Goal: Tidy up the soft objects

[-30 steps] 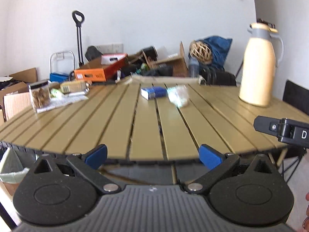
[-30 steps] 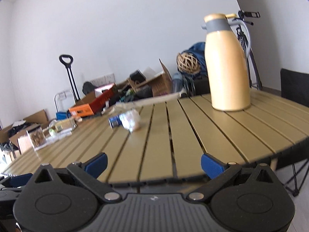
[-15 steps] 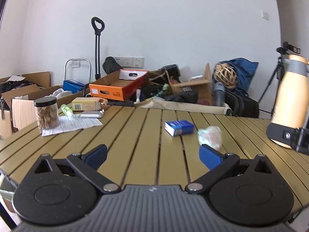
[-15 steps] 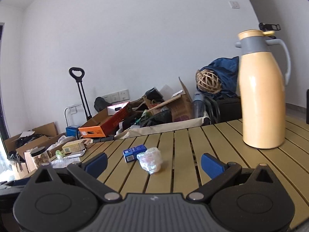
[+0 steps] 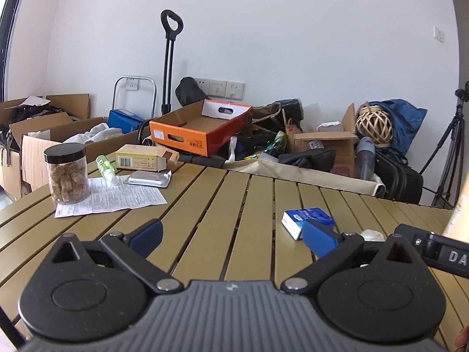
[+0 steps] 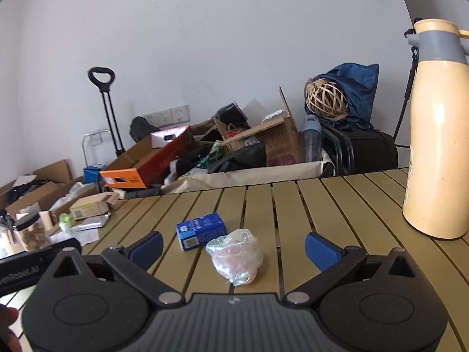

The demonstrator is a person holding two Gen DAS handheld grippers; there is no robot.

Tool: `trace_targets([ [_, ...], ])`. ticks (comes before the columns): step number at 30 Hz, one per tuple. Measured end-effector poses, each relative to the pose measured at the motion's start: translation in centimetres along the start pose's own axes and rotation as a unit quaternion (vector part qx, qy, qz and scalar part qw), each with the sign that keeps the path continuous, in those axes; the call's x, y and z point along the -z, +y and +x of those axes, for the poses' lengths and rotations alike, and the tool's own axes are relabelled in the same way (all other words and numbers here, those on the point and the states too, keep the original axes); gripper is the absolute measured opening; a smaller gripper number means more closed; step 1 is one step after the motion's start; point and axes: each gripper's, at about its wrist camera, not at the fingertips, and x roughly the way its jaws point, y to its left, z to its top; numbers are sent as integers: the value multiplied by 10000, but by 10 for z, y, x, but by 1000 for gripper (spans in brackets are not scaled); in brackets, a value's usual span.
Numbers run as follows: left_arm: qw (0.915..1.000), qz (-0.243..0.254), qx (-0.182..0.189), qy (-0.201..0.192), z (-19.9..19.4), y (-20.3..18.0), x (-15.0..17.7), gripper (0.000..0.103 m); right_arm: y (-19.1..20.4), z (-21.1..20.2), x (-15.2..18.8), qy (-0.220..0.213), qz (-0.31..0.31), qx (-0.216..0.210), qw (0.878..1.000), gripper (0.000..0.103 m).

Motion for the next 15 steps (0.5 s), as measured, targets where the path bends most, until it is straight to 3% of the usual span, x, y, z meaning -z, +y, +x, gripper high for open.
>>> trace_targets([
  [5,9998,101,-56,138,26,0,-3,103,-1,39,-2,312,292,100,9990,103],
  [15,9992,40,-177,363,55,3,2,103,0,103,6,1073,292,476,9927,103],
])
